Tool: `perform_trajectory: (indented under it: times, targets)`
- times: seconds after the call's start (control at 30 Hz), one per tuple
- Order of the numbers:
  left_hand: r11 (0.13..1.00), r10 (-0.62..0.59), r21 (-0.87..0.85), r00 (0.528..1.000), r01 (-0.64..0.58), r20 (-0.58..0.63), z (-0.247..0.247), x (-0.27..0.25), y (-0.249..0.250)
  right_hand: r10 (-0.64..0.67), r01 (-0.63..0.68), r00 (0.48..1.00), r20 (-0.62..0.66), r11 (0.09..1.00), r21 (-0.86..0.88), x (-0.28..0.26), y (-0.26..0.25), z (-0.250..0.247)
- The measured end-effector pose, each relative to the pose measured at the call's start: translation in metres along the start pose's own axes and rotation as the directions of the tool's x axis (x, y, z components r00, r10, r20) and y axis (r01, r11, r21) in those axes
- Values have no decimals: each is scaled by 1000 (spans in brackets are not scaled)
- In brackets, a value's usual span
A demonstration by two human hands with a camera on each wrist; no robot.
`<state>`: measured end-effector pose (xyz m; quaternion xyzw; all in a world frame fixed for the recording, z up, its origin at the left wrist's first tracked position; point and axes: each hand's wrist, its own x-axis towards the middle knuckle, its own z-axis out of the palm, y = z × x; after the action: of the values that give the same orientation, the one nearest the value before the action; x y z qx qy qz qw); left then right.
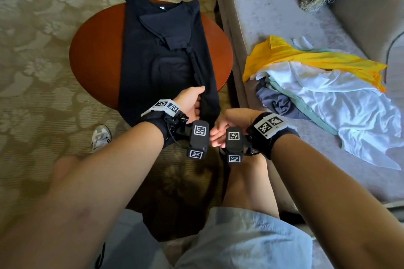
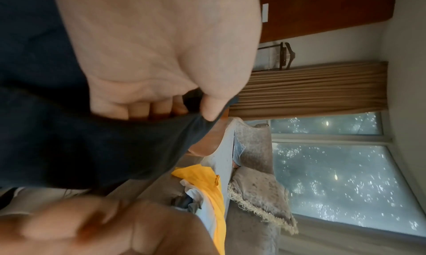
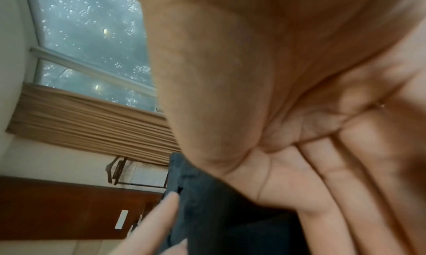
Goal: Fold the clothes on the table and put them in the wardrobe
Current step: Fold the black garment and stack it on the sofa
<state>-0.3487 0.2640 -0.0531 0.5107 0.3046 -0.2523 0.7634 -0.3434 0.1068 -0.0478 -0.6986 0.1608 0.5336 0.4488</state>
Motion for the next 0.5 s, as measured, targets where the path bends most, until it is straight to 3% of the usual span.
perform_trajectory:
  times: [0.13, 0.17, 0.37, 0.5]
  targets:
    - [985, 68, 161, 997, -60, -41, 2, 2, 1, -134, 134, 949, -286, 991, -19, 20, 1, -17]
    - [978, 72, 198, 996, -62, -44, 2, 2, 1, -167, 192, 931, -325, 980, 45, 22, 0, -20]
    - [955, 94, 291, 988, -55, -123, -1, 8, 2, -259, 321, 925, -279, 924, 206, 26, -8, -11]
    - [925, 196, 349, 975, -150, -102, 2, 12, -2, -250, 359, 918, -307, 851, 383, 27, -17, -5]
